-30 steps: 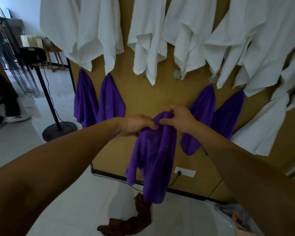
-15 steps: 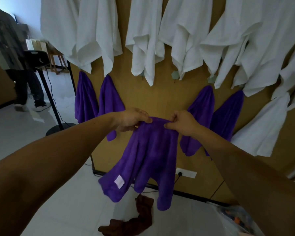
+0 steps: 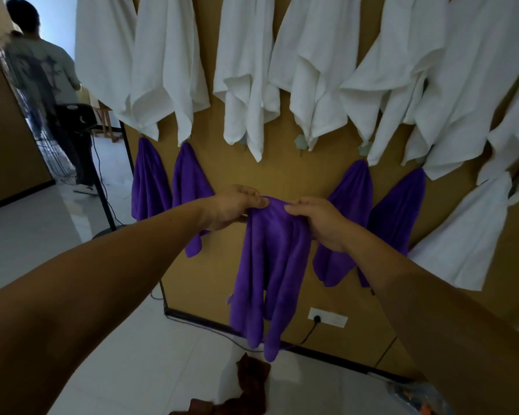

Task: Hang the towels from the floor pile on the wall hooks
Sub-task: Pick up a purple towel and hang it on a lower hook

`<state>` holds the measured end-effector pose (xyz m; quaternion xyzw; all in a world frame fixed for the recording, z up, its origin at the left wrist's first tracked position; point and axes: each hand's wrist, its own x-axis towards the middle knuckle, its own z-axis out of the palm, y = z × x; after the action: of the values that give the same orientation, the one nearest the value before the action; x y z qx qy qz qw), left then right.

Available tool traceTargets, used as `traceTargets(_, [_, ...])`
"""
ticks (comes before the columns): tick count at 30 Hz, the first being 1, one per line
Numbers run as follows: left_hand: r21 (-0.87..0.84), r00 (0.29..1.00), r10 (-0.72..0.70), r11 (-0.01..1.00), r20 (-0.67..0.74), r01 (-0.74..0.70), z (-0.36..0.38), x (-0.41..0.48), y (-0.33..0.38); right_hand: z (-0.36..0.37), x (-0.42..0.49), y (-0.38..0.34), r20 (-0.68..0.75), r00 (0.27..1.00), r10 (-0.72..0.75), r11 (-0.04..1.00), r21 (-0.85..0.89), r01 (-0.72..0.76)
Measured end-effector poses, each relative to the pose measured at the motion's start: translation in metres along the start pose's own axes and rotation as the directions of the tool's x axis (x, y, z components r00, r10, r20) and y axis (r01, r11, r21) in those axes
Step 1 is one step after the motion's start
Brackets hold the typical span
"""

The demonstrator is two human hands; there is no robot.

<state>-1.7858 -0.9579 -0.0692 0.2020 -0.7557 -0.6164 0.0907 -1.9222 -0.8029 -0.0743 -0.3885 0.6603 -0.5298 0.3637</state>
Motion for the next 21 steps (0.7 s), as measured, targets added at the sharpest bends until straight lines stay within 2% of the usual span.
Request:
traceTargets(2, [-0.054,0.999,-0.019,0.998,0.026,0.02,0.009,0.007,0.0,-0.006,0.0,-0.004,0.035,0.999,0.012,0.999,-0.047,-0.01])
traceTargets(4, [-0.068,0.997,-0.037,0.997,0.064,0.041,0.013,0.013,0.0,-0.012,0.004,-0.007,0.012,1.0,0.004,0.988,-0.156,-0.002])
traceTargets(8, [-0.091,0.999,-0.013,0.996,0.036,0.016,0.008,0.032,0.001,-0.02,0.028,-0.002,-0.16,0.979,-0.124,0.947,-0.312,0.069])
traceTargets(10, [-0.059,1.0,0.02,0.998,-0.014,-0.02,0.002,0.048,0.001,-0.021,0.042,0.0,-0.192,0.96,-0.205,0.908,-0.404,0.113])
traceTargets(11, [0.02,0.998,0.045,0.999,-0.054,-0.044,-0.002,0.058,0.0,-0.022,0.05,0.0,-0.191,0.953,-0.237,0.881,-0.456,0.127])
traceTargets(13, [0.285,0.99,0.116,0.955,-0.086,-0.087,-0.009,0.078,-0.001,-0.026,0.062,0.002,-0.171,0.956,-0.24,0.846,-0.52,0.12])
traceTargets(16, [0.555,0.973,0.231,0.811,-0.012,-0.185,-0.021,0.106,-0.005,-0.035,0.08,0.009,-0.163,0.973,-0.165,0.849,-0.526,0.056])
traceTargets(19, [0.693,0.959,0.266,0.675,0.093,-0.255,-0.034,0.135,-0.009,-0.048,0.1,0.013,-0.149,0.985,-0.09,0.847,-0.531,-0.003])
traceTargets(21, [0.707,0.961,0.226,0.653,0.16,-0.271,-0.042,0.155,-0.012,-0.054,0.115,0.017,-0.176,0.981,-0.08,0.822,-0.569,-0.035])
